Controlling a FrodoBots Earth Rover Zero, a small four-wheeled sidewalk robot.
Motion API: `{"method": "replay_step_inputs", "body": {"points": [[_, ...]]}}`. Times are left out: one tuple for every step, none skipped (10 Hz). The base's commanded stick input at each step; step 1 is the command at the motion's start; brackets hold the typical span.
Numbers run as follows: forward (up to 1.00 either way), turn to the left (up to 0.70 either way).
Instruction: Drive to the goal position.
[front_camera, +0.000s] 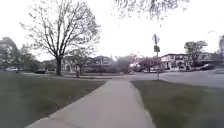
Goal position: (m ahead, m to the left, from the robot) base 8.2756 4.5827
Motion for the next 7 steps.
{"method": "replay_step_inputs", "body": {"points": [[1.0,0.0],[1.0,0.0],[1.0,0.0],[1.0,0.0],[1.0,0.0],[1.0,0.0],[1.0,0.0]]}}
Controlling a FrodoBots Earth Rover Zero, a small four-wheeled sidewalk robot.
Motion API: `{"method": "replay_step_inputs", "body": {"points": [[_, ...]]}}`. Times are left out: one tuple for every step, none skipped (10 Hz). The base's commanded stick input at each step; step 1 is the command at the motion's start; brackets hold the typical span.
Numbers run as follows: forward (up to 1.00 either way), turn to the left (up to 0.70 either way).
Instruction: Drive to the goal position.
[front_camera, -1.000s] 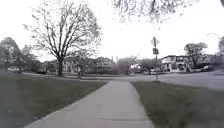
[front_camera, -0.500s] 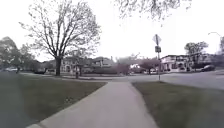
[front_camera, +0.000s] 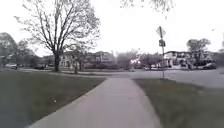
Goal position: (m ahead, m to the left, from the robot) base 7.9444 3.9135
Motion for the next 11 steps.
{"method": "replay_step_inputs", "body": {"points": [[1.0,0.0],[1.0,0.0],[1.0,0.0],[1.0,0.0],[1.0,0.0],[1.0,0.0],[1.0,0.0],[1.0,0.0],[1.0,0.0],[1.0,0.0],[1.0,0.0]]}}
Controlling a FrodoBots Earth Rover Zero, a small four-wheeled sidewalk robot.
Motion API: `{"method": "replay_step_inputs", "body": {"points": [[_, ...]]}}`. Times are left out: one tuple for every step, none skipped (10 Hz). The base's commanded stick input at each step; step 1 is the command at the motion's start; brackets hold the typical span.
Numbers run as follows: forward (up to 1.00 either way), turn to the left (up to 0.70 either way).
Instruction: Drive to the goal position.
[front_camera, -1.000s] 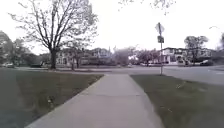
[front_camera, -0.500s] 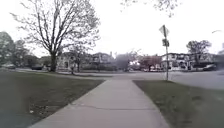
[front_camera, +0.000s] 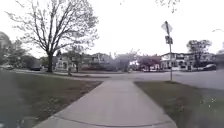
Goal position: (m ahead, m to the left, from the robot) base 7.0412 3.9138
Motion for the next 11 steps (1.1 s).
{"method": "replay_step_inputs", "body": {"points": [[1.0,0.0],[1.0,0.0],[1.0,0.0],[1.0,0.0],[1.0,0.0],[1.0,0.0],[1.0,0.0],[1.0,0.0],[1.0,0.0],[1.0,0.0],[1.0,0.0]]}}
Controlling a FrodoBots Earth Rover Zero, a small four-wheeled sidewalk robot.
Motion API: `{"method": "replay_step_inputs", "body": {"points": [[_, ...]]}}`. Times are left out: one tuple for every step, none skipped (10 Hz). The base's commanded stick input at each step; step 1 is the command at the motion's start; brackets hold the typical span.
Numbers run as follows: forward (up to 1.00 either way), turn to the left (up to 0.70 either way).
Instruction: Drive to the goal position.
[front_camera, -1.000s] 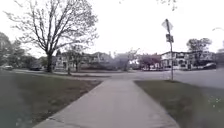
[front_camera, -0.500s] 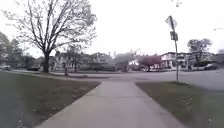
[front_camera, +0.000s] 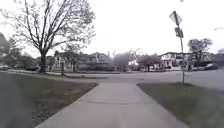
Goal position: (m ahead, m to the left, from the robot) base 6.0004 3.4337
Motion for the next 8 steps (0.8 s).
{"method": "replay_step_inputs", "body": {"points": [[1.0,0.0],[1.0,0.0],[1.0,0.0],[1.0,0.0],[1.0,0.0],[1.0,0.0],[1.0,0.0],[1.0,0.0]]}}
